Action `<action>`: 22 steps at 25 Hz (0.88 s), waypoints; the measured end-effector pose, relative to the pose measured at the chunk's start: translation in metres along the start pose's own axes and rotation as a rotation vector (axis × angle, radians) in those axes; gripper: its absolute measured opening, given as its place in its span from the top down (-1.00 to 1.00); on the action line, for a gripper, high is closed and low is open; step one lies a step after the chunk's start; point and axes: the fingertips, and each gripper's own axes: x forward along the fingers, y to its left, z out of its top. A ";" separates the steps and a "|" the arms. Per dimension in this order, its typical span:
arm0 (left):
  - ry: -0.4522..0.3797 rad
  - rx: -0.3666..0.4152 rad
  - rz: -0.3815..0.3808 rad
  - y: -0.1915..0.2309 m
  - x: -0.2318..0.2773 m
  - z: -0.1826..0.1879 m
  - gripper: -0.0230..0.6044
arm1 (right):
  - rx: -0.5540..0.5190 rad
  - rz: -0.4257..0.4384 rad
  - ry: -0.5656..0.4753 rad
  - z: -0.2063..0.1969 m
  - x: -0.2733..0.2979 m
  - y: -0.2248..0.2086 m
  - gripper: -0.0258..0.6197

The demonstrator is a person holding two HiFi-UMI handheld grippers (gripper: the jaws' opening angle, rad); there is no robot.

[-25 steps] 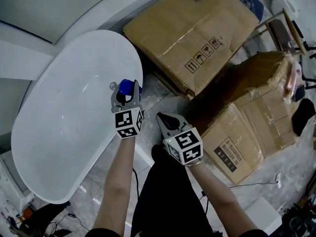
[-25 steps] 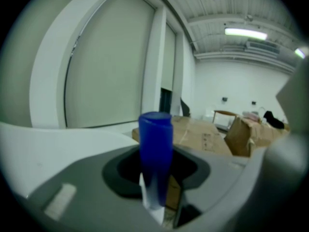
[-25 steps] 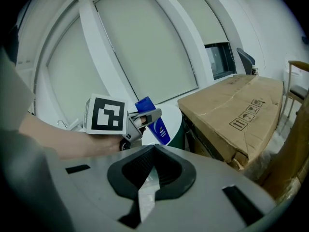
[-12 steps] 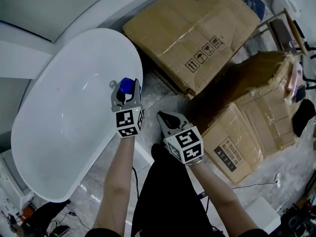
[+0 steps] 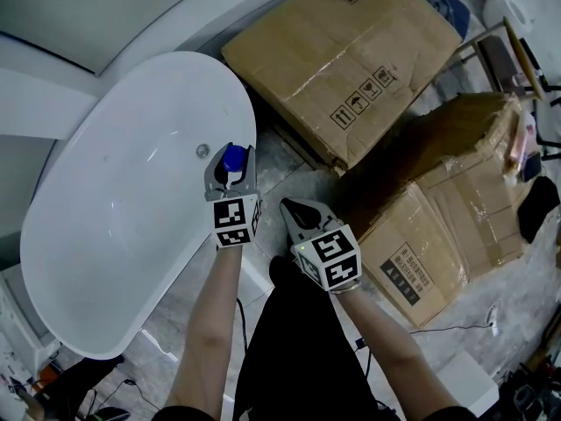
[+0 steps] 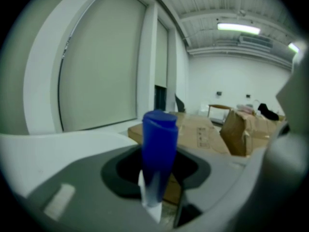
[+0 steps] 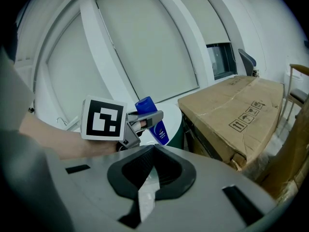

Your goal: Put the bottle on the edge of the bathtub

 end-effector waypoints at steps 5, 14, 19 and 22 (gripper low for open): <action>0.019 -0.009 -0.017 -0.002 0.002 -0.001 0.40 | -0.001 -0.005 -0.002 0.000 -0.002 0.001 0.91; 0.048 -0.011 -0.017 0.001 0.007 -0.008 0.33 | 0.000 -0.011 0.007 -0.003 -0.002 0.000 0.91; 0.060 -0.011 -0.028 -0.001 0.004 -0.013 0.23 | -0.002 -0.006 0.012 -0.004 -0.001 0.001 0.91; 0.076 -0.017 -0.034 -0.002 0.002 -0.018 0.15 | -0.004 -0.005 0.016 -0.005 -0.001 0.001 0.91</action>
